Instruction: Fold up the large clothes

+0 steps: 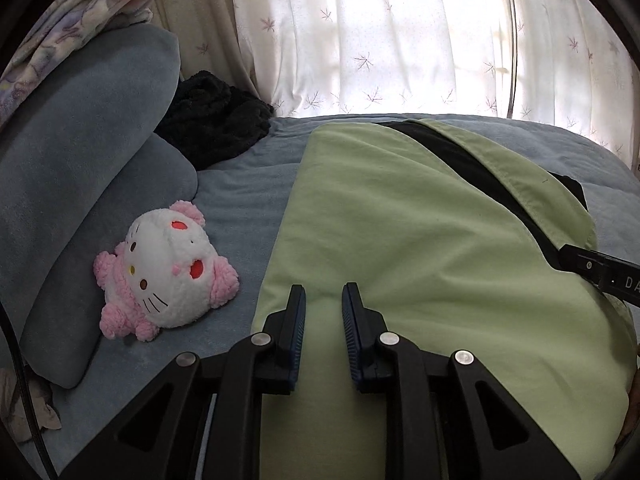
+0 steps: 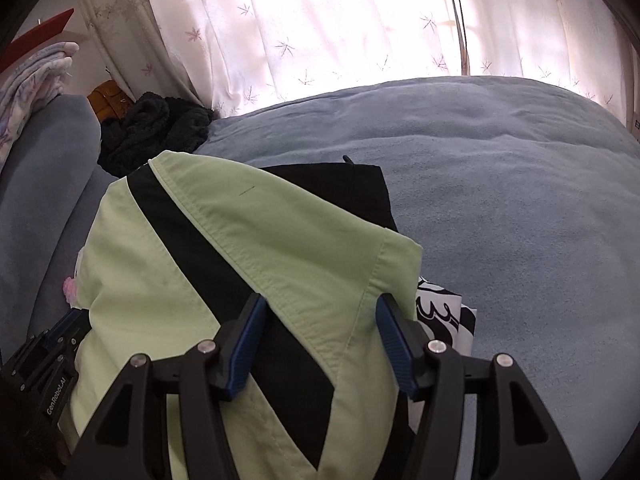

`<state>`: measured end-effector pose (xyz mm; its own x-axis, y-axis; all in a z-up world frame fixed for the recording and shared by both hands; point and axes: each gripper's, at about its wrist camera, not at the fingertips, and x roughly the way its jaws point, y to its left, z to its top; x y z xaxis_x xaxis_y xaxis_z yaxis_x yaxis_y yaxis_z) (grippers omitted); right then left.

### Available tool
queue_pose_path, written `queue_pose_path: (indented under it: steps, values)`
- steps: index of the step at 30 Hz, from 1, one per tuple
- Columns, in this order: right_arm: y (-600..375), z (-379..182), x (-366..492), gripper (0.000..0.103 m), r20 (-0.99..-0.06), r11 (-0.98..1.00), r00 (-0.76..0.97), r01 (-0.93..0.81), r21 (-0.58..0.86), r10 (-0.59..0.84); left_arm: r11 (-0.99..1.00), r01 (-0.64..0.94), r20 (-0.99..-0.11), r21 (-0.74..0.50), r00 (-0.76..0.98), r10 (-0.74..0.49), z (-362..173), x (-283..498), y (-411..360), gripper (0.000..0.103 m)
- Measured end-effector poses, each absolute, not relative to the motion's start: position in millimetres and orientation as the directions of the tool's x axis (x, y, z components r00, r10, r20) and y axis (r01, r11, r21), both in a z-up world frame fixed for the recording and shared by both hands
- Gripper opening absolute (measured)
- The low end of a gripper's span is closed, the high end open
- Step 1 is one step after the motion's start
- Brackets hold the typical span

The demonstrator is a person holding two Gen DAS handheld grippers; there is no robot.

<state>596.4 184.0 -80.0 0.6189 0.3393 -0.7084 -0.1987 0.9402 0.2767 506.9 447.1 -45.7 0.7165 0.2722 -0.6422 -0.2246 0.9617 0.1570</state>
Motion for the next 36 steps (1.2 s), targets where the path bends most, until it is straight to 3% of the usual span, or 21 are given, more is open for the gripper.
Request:
queue_pose_path:
  steps: [6, 10, 15, 17, 31, 36]
  values:
    - [182, -75, 595, 0.059, -0.736, 0.946, 0.595, -0.192, 0.261, 0.324, 0.957, -0.230, -0.636, 0.177, 0.716, 0.289, -35, 498, 442, 0.023]
    - [175, -60, 577, 0.060, -0.737, 0.951, 0.602, -0.197, 0.236, 0.308, 0.960, -0.242, -0.642, 0.139, 0.716, 0.274, -22, 478, 439, 0.052]
    - [158, -32, 535, 0.059, -0.735, 0.949, 0.601, -0.217, 0.230, 0.316, 0.973, -0.196, -0.644, 0.120, 0.730, 0.226, 9, 439, 420, 0.061]
    - [151, -19, 516, 0.060, -0.732, 0.949, 0.604, -0.229, 0.217, 0.314, 0.974, -0.180, -0.640, 0.137, 0.735, 0.226, 22, 420, 408, 0.073]
    - [55, 91, 341, 0.060, -0.706, 0.940, 0.628, -0.292, 0.177, 0.328, 0.985, -0.150, -0.557, 0.085, 0.813, 0.171, 126, 238, 313, 0.081]
    - [14, 122, 279, 0.060, -0.691, 0.936, 0.639, -0.303, 0.178, 0.338, 0.987, -0.156, -0.511, 0.040, 0.845, 0.155, 152, 174, 282, 0.089]
